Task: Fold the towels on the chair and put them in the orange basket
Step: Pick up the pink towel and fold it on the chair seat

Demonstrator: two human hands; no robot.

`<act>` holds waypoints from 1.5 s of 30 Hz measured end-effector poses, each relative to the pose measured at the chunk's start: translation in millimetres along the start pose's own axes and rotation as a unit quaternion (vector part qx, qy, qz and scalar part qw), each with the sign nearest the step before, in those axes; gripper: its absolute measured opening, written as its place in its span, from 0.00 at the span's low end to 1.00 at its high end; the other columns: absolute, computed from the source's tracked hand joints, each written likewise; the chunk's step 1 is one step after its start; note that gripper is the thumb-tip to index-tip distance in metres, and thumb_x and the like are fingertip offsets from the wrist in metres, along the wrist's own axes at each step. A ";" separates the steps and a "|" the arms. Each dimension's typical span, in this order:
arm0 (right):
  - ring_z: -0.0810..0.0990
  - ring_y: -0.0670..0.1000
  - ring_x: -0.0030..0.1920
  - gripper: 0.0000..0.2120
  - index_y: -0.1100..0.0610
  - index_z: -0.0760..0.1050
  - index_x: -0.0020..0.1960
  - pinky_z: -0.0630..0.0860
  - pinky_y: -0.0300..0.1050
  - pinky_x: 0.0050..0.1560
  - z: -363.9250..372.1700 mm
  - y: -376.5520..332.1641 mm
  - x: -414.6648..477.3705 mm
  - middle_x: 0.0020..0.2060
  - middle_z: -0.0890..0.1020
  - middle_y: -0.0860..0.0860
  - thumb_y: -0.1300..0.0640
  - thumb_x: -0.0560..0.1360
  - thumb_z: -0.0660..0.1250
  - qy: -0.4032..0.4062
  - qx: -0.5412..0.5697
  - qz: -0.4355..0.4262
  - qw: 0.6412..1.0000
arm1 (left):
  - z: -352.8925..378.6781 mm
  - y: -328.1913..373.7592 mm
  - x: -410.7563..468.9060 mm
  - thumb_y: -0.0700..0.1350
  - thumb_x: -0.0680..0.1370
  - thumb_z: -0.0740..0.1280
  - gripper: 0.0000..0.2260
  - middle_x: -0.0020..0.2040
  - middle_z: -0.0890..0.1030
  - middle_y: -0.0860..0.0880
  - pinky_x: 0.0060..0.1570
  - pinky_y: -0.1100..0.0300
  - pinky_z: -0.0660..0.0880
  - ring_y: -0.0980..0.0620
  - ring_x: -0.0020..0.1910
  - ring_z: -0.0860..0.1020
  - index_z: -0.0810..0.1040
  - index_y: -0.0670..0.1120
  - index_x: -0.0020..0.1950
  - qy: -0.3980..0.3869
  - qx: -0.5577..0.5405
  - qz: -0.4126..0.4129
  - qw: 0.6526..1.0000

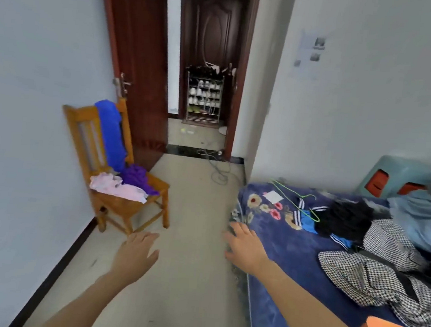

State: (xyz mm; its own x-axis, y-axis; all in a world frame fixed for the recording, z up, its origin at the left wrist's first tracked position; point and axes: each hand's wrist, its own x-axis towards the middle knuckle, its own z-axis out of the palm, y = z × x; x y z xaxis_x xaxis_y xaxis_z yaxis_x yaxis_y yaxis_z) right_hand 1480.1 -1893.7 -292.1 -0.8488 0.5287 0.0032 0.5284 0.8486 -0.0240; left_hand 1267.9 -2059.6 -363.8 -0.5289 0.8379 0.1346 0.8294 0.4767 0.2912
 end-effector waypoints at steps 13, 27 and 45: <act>0.53 0.51 0.74 0.23 0.53 0.60 0.72 0.57 0.47 0.69 25.5 -202.9 97.7 0.74 0.57 0.53 0.52 0.78 0.57 -0.037 0.001 -0.105 0.994 | -92.3 -203.9 -66.3 0.50 0.79 0.59 0.20 0.69 0.69 0.50 0.64 0.55 0.65 0.48 0.69 0.65 0.66 0.48 0.71 0.050 -0.013 -0.129 0.990; 0.57 0.54 0.73 0.21 0.55 0.62 0.71 0.60 0.47 0.68 46.3 -215.3 192.2 0.72 0.60 0.55 0.51 0.79 0.56 -0.062 -0.026 -0.160 0.985 | -83.5 -249.5 -31.7 0.51 0.80 0.57 0.21 0.70 0.67 0.52 0.65 0.59 0.63 0.50 0.70 0.62 0.63 0.49 0.72 0.033 -0.011 -0.198 0.980; 0.58 0.50 0.72 0.22 0.51 0.61 0.72 0.60 0.42 0.68 78.3 -78.8 395.9 0.71 0.62 0.50 0.52 0.79 0.57 -0.081 0.057 -0.191 0.977 | -16.3 -226.6 195.1 0.50 0.80 0.56 0.21 0.71 0.67 0.50 0.66 0.57 0.63 0.49 0.71 0.62 0.62 0.49 0.72 -0.015 -0.030 -0.309 0.950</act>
State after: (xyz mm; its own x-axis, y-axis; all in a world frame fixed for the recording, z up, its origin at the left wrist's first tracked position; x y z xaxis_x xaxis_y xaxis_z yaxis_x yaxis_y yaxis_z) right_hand 1101.2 -1752.8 -367.1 -0.9798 0.1560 -0.1248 0.1753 0.9709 -0.1629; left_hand 973.9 -2008.5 -388.0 -0.9056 0.4104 -0.1066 0.3495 0.8649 0.3603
